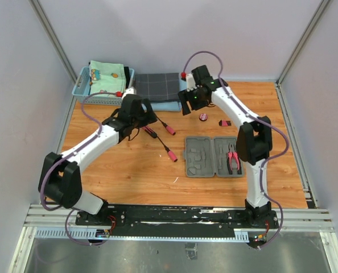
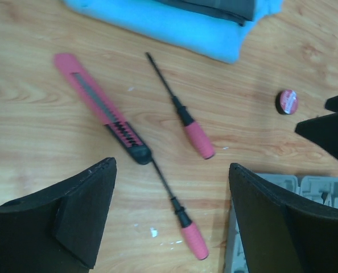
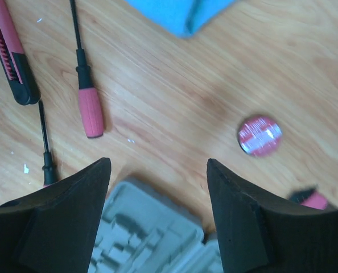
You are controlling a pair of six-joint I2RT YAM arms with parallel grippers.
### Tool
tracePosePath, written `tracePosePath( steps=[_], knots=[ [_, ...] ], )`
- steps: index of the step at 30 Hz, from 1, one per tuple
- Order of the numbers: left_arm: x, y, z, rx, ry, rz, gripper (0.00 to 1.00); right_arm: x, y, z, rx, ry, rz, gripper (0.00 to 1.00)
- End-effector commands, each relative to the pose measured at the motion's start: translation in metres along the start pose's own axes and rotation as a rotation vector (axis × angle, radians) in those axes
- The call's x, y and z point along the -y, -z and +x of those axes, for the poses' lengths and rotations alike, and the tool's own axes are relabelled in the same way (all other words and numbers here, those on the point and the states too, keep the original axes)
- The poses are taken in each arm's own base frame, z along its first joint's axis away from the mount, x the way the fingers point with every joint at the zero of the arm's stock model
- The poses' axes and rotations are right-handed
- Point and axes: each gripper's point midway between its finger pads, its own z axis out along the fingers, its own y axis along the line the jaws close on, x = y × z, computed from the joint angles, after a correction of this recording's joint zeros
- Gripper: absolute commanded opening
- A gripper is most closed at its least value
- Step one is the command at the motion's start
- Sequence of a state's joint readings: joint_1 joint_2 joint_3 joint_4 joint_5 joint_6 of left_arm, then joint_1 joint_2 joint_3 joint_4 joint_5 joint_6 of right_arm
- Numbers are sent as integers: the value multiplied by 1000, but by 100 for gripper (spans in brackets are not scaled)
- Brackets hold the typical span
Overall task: Pack the tool kit
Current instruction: Pick up the screwdriver from the center of the board.
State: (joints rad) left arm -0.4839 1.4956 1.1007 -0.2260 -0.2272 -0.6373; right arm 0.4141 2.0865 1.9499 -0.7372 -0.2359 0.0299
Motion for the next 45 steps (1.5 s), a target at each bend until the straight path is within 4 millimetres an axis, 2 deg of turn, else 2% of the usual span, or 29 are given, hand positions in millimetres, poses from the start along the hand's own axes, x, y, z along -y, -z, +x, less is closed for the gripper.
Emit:
tracePosePath(
  steps=[1,6,11,13,21,26,31,36,45],
  knots=[
    [-28,18,-10,28,85,-4,85,-34,-33,3,-57,149,-82,70],
    [-53,33,-12,56,119,-22,88,-61,-57,6,-59,197,-154,71],
    [-62,42,-12,72,134,-13,99,-90,-76,19,-87,279,-227,71],
    [-63,43,-11,71,138,-7,99,-96,-84,27,-110,295,-239,72],
    [-66,46,-9,66,160,1,99,-100,-109,40,-159,362,-196,70],
    [-67,48,-8,66,168,7,99,-92,-118,39,-166,410,-106,64],
    [-67,48,-7,63,176,14,99,-89,-124,40,-174,419,-79,45],
    [-67,48,-7,64,180,17,99,-93,-125,47,-193,414,-108,26],
    [-65,47,-5,56,187,30,99,-93,-131,73,-276,411,-143,26]
  ],
)
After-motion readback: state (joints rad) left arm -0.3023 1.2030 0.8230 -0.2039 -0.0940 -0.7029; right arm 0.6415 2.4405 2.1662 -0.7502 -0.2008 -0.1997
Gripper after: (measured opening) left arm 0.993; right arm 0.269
